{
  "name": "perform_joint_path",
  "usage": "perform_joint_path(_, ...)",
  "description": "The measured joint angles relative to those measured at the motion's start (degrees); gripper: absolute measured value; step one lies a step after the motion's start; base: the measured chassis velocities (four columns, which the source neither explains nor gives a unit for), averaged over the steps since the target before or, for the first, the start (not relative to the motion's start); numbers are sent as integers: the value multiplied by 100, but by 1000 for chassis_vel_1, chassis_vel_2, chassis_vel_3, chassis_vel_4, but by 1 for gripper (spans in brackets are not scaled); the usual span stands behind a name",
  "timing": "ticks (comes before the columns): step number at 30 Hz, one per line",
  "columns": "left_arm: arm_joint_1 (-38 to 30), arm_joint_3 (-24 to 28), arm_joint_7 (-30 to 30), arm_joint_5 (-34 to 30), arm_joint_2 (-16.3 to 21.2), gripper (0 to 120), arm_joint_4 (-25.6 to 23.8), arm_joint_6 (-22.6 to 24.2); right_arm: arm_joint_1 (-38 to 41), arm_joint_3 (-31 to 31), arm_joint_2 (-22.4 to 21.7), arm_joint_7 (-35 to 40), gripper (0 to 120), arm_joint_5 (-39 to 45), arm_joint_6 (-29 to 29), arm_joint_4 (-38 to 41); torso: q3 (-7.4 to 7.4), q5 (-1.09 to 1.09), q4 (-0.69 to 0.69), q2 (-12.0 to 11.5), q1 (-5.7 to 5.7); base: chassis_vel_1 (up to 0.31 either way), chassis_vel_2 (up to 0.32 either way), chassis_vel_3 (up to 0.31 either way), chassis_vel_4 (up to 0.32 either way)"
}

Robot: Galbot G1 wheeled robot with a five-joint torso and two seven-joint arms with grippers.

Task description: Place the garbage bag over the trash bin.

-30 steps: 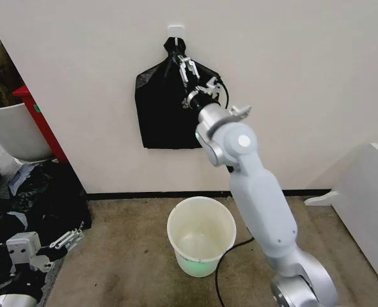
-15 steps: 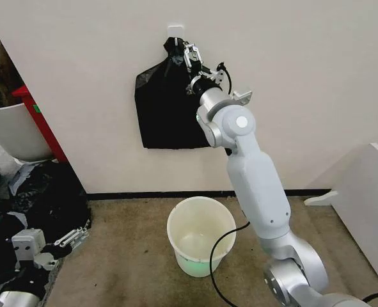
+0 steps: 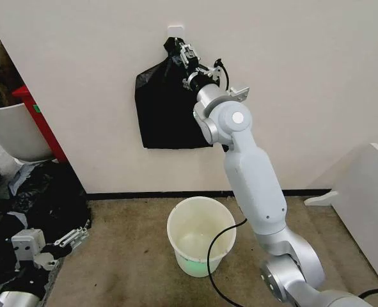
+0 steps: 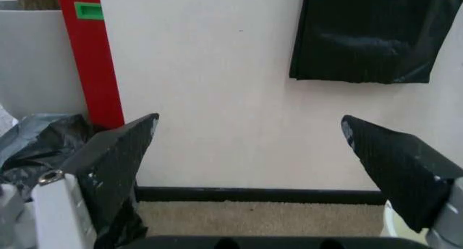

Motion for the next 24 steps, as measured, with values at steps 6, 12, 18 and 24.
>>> perform_joint_path(6,1,0,2,0,-2,100,0,-7,4,0,-2,0,58,-3,-4,-40,0,0,0,0,0,0,0,0,0)
perform_joint_path(12,1,0,4,0,-3,100,0,-11,24,20,13,16,39,32,-5,-84,0,0,0,0,0,0,0,0,0)
perform_joint_path(18,1,0,7,2,-6,100,0,-17,64,45,21,46,18,185,75,-83,0,0,0,0,0,0,0,0,0)
perform_joint_path(24,2,0,10,4,-10,100,0,-24,66,49,-5,78,0,268,88,-75,0,0,0,0,0,0,0,0,0)
